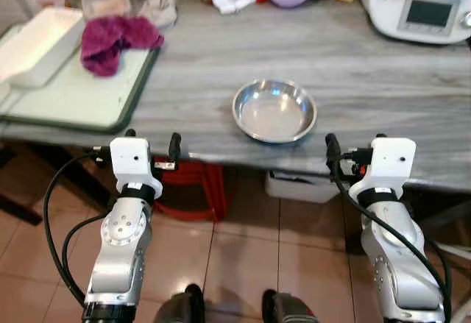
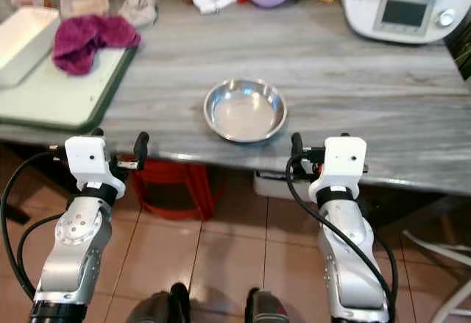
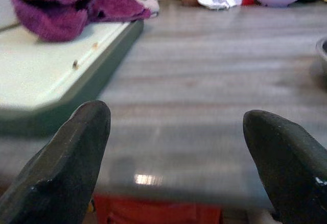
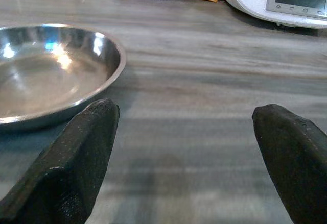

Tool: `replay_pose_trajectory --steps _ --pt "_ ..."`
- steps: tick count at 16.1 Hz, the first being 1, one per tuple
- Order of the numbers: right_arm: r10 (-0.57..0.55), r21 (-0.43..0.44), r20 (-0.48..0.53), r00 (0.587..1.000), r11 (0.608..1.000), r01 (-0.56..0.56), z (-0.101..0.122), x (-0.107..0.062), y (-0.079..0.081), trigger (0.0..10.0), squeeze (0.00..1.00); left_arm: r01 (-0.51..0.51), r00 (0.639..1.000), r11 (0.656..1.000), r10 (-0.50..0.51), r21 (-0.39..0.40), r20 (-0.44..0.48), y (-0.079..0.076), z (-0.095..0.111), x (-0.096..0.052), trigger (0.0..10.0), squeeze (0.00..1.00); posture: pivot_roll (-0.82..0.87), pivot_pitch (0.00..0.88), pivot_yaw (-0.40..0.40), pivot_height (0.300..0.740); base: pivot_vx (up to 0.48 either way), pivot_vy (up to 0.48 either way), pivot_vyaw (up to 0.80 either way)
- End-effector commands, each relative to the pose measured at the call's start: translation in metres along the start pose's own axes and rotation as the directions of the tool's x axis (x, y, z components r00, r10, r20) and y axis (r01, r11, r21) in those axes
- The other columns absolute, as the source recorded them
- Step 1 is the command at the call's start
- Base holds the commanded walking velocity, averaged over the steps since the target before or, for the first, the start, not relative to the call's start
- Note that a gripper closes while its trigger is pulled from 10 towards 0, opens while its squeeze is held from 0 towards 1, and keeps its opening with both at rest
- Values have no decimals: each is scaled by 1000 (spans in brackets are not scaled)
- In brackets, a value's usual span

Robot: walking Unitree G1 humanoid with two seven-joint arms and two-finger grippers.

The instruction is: Setting the table

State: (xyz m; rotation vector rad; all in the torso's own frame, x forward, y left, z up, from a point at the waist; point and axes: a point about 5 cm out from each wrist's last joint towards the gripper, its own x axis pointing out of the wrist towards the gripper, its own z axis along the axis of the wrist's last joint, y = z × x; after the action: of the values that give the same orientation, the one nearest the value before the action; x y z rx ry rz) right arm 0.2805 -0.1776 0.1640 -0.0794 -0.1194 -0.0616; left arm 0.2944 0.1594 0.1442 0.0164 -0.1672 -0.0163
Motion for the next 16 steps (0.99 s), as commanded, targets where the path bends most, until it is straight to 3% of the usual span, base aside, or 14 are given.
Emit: replay_pose_trajectory --steps 1,5,9,10,14,16 --pt "11 -24 6 1000 1000 -11 0 -2 0 10000 0 -10 999 1000 10 5 -36 2 -7 -3 10000 0 -198 208 4 740 -281 0 0" --pt "48 46 -17 999 998 -48 -2 -5 5 10000 0 -11 999 1000 11 5 -37 1 -6 -2 10000 0 -198 208 5 740 -291 0 0" --pt "37 16 -21 999 999 -37 -4 -6 3 10000 0 -8 999 1000 8 5 -37 1 -6 -1 10000 0 -197 208 7 740 -295 0 0" --pt "12 -35 -21 1000 999 -13 -4 -5 3 10000 0 -4 999 1000 4 6 -34 0 -6 -1 10000 0 -199 207 6 740 -281 0 0" --pt "66 -93 38 997 994 -62 1 -2 5 10000 0 14 1000 1000 -14 1 -22 -2 -5 0 10000 0 -200 206 7 740 -68 0 0" --pt "110 -32 19 994 993 -109 0 -3 8 10000 0 16 1000 1000 -16 -3 -18 -3 -5 0 10000 0 -201 204 9 740 0 0 0"
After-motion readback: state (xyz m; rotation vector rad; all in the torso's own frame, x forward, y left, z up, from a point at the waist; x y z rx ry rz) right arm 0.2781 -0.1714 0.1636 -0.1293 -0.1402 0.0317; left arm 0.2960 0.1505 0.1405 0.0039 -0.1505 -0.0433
